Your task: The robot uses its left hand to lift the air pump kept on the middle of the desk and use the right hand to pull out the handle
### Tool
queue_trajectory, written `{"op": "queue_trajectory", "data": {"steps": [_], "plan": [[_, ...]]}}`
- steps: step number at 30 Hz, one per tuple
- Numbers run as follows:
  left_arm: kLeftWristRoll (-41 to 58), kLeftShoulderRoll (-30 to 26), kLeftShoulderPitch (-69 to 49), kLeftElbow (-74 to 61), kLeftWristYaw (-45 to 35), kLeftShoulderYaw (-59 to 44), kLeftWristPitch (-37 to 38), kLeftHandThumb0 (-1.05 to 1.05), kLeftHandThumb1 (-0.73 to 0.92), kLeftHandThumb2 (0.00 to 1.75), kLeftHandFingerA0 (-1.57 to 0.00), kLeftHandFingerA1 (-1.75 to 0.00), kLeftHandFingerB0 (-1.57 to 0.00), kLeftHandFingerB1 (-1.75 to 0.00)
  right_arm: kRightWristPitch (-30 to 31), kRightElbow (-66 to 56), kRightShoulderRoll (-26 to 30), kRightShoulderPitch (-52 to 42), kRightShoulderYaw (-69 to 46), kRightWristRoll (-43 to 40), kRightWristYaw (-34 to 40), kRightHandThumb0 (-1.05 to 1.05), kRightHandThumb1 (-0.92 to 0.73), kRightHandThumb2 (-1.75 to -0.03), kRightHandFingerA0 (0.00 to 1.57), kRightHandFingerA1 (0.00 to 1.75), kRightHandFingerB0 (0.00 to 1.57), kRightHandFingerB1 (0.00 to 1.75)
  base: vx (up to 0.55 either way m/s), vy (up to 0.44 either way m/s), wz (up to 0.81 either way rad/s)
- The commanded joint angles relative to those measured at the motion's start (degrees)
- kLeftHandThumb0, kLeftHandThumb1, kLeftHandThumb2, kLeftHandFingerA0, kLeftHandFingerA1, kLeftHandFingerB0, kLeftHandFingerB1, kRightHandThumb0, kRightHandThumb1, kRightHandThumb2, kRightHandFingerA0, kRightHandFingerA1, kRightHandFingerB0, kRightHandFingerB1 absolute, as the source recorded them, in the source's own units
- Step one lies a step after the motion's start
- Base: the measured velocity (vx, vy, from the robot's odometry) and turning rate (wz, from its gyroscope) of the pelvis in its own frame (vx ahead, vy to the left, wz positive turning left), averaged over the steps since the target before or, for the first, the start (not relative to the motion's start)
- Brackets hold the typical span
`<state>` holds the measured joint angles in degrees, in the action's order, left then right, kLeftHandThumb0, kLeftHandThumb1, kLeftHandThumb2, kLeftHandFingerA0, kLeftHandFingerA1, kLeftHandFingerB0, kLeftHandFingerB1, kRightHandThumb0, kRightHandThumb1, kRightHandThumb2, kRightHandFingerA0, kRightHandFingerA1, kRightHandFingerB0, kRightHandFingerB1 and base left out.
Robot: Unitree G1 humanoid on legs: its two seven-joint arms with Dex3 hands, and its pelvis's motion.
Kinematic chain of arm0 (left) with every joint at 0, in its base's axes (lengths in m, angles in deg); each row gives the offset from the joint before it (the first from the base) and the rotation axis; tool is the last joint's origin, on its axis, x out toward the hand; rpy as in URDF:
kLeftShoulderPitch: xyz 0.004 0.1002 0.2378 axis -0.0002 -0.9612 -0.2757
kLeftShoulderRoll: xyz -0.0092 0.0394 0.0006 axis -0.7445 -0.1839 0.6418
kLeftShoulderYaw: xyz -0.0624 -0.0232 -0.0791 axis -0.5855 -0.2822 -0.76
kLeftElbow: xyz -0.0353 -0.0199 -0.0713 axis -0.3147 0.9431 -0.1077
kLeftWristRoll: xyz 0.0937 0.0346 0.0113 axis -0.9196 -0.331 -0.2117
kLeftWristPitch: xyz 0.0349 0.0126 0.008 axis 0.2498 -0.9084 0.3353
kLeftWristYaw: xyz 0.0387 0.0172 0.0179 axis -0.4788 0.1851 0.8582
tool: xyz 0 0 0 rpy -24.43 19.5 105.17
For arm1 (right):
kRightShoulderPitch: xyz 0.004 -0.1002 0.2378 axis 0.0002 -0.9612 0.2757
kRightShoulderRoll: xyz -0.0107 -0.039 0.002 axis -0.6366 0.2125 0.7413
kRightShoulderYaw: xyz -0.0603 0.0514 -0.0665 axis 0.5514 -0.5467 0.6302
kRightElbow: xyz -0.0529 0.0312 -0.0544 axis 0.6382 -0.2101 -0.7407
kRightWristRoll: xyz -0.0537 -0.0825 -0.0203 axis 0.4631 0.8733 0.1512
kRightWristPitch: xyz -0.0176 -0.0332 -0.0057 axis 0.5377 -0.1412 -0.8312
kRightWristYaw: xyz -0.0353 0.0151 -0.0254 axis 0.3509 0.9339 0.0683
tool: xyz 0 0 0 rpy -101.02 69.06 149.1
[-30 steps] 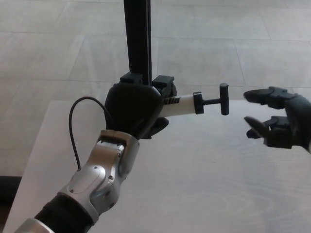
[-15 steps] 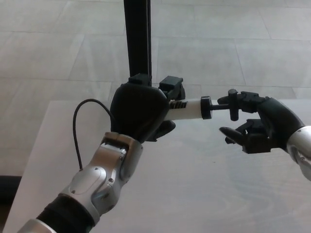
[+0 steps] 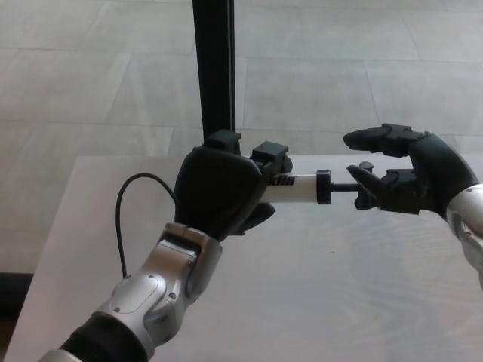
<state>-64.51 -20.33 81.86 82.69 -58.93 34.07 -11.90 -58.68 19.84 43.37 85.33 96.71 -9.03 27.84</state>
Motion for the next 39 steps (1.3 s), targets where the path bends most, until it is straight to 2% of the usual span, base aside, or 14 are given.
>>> {"op": "queue_trajectory", "data": {"steps": [1, 3, 6, 9, 14, 17, 23, 24, 25, 26, 28, 36, 37, 39], "plan": [[-1.56, -0.29, 0.34, 1.18, 2.49, -0.06, 1.12, -0.26, 0.68, 0.73, -0.83, -1.68, -0.79, -1.15, -5.88, -0.06, -3.02, -0.92, -3.18, 1.51, 5.33, -0.21, -0.75, -0.71, 0.93, 1.33, 0.67, 0.60, 0.00, 0.000, 0.00], [-0.61, -0.01, 0.45, 0.96, 2.06, -0.70, 1.81, -0.27, 0.68, 0.70, -0.92, -1.74, -0.70, -1.28, -6.61, 0.14, -3.70, -1.20, -3.66, 1.47, 4.95, -0.18, -0.72, -0.75, 0.93, 1.51, 0.73, 0.65, 0.00, 0.000, 0.00], [-0.38, -0.07, 0.82, 0.30, 0.91, -0.99, 2.08, -0.32, 0.73, 0.68, -0.80, -1.58, -0.70, -0.63, -6.97, 0.23, -3.96, -1.91, -3.52, 1.84, 3.91, -0.24, -0.70, -0.67, 0.92, 1.37, 0.73, 0.58, 0.00, 0.000, 0.00], [-1.46, 0.02, 1.63, -0.46, 0.28, -0.82, 0.91, -0.34, 0.72, 0.66, -0.79, -1.60, -0.72, -0.55, -6.19, 0.44, -4.57, -2.78, -3.17, 1.57, 2.92, -0.25, -0.71, -0.66, 0.91, 1.46, 0.66, 0.57, 0.00, 0.000, 0.00], [-1.60, 0.83, 2.61, -0.14, 0.43, -1.06, 0.29, -0.33, 0.69, 0.60, -0.82, -1.62, -0.82, -0.76, -7.05, 0.36, -5.19, -4.04, -3.11, 1.40, 2.28, -0.25, -0.70, -0.69, 0.89, 1.49, 0.51, 0.56, 0.00, 0.000, 0.00], [-0.18, 1.87, 3.59, 0.66, 0.99, -2.17, 1.07, -0.22, 0.62, 0.66, -0.81, -1.70, -0.73, -1.37, -7.48, -0.11, -4.68, -5.38, -1.45, 3.33, 2.35, -0.24, -0.67, -0.74, 0.93, 1.39, 0.58, 0.59, 0.00, 0.000, 0.00], [-0.75, 1.99, 4.11, 0.94, 0.07, -2.56, 0.74, -0.29, 0.57, 0.61, -0.81, -1.67, -0.76, -1.34, -9.13, 1.30, -3.88, -6.38, -0.47, 4.15, 0.90, -0.22, -0.69, -0.74, 0.93, 1.45, 0.54, 0.55, 0.00, 0.000, 0.00], [-1.49, 2.00, 4.29, 1.15, 1.02, -2.39, 0.39, -0.35, 0.38, 0.87, -1.11, -1.30, -0.90, -1.10, -9.11, 1.57, -3.58, -6.18, -0.46, 4.25, 0.62, -0.22, -0.69, -0.75, 0.92, 1.48, 0.56, 0.57, 0.00, 0.000, 0.00], [-1.52, 1.96, 4.34, 1.31, 1.20, -2.38, 0.58, -0.32, 0.54, 0.60, -0.83, -1.67, -0.77, -1.35, -9.19, 1.76, -3.48, -6.08, -0.50, 4.35, 0.62, -0.22, -0.69, -0.74, 0.90, 1.50, 0.57, 0.57, 0.00, 0.000, 0.00], [-1.09, 1.69, 4.37, 1.58, 1.05, -2.46, 1.57, -0.37, 0.41, 0.88, -1.11, -1.30, -0.88, -1.09, -10.26, 2.16, -3.23, -5.82, -0.53, 4.98, 1.19, -0.22, -0.69, -0.78, 0.90, 1.56, 0.77, 0.73, 0.00, 0.000, 0.00], [-1.26, 1.58, 4.35, 1.80, 1.27, -2.34, 1.68, -0.30, 0.60, 0.63, -0.81, -1.67, -0.77, -1.30, -10.43, 2.32, -3.54, -5.71, -1.12, 4.61, 1.35, -0.22, -0.68, -0.79, 0.88, 1.58, 0.85, 0.89, 0.00, 0.000, 0.00], [-2.28, 1.31, 3.68, 1.96, 2.65, -1.76, 1.37, -0.28, 0.69, 0.70, -0.84, -1.66, -0.80, -1.08, -15.20, 4.54, -4.09, -4.05, -3.12, 5.44, 3.70, -0.22, -0.75, -0.83, 0.81, 1.70, 0.71, 1.44, 0.00, 0.000, 0.00], [-2.35, 1.04, 3.55, 1.89, 2.47, -1.62, 1.53, -0.32, 0.53, 1.00, -1.08, -1.26, -0.83, -1.01, -15.44, 4.82, -4.01, -3.81, -2.97, 6.26, 4.37, -0.22, -0.75, -0.82, 0.80, 1.69, 0.70, 1.43, 0.00, 0.000, 0.00], [-2.27, 1.16, 3.33, 1.50, 1.56, -1.60, 0.80, -0.30, 0.70, 0.69, -0.83, -1.64, -0.81, -0.99, -16.19, 5.30, -3.93, -3.63, -3.06, 6.60, 4.61, -0.22, -0.75, -0.81, 0.82, 1.68, 0.72, 1.39, 0.00, 0.000, 0.00]]}}
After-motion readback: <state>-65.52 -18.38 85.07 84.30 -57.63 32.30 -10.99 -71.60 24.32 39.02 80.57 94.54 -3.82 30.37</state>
